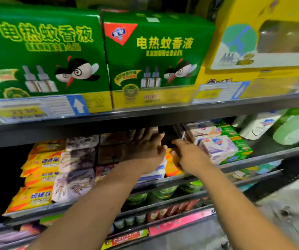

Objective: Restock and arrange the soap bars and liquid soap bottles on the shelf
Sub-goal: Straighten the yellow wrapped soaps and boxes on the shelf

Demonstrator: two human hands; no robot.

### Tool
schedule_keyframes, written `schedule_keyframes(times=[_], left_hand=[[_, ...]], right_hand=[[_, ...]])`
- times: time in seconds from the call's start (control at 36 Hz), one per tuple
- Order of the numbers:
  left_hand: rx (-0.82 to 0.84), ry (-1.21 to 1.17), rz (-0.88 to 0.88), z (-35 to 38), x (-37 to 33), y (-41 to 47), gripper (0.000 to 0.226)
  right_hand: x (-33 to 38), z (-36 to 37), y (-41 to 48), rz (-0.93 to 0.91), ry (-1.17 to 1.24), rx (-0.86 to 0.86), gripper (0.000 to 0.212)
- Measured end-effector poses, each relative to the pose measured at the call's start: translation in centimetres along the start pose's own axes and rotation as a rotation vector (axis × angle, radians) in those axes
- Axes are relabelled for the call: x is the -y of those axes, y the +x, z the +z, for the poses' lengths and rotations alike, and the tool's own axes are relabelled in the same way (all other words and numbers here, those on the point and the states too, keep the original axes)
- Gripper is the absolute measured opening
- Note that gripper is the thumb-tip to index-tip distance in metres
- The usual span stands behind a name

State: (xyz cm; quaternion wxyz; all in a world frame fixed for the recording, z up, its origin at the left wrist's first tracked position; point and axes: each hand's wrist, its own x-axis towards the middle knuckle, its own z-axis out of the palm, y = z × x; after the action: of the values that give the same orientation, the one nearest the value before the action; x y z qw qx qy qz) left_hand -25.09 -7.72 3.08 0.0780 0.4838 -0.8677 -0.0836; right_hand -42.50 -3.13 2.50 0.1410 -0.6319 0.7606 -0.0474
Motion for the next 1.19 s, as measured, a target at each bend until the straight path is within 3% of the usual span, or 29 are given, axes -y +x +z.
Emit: schedule_keyframes(times=[0.08, 0.19, 0.31, 0.44, 0.53, 0.64, 0.75, 0.89, 1.08, 1.19], left_hand=[[0.001, 0.015, -0.002, -0.2, -0.1, 0.0, 0.061], [0.011, 0.021, -0.014, -0.1, -0.2, 0.0, 0.068], [-0.024, 0.03, 0.009, 0.2, 0.1, 0.2, 0.056], [-0.067, 0.07, 0.04, 0.6, 0.2, 0.2, 0.08], [-0.076, 0.032, 0.034, 0.5, 0.3, 0.2, 0.067], [-0.085, -0.005, 0.033, 0.6, 0.3, 0.1, 0.061], [-0.103, -0.02, 0.038, 0.5, 0.4, 0.0, 0.072], [-0.111, 0.009, 0.043, 0.4, 0.4, -0.2, 0.079], [-0.049, 0.008, 0.013, -0.2, 0.0, -0.1, 0.055], [-0.001, 0.017, -0.029, 0.0, -0.3, 0.0, 0.05]], right_hand=[[0.1, 0.1, 0.7, -0.012, -0.07, 0.072, 0.059], [0.8, -0.1, 1.5, 0.004, -0.096, 0.116, 0.059], [1.1, -0.1, 2.4, 0.051, -0.062, 0.163, 0.063], [0.9, 0.4, 3.1, 0.068, -0.077, 0.132, 0.059], [1.0, 0.3, 3.0, 0.056, -0.112, 0.116, 0.042], [1.1, 0.1, 2.4, 0.035, -0.143, 0.015, 0.04], [1.2, -0.2, 1.1, 0.024, -0.079, -0.075, 0.035], [0.4, -0.8, -0.9, -0.032, -0.006, -0.326, 0.035], [-2.5, -1.4, -3.6, -0.099, 0.017, -0.583, 0.034], [-3.7, -1.9, -5.4, -0.195, 0.222, -0.723, 0.037]])
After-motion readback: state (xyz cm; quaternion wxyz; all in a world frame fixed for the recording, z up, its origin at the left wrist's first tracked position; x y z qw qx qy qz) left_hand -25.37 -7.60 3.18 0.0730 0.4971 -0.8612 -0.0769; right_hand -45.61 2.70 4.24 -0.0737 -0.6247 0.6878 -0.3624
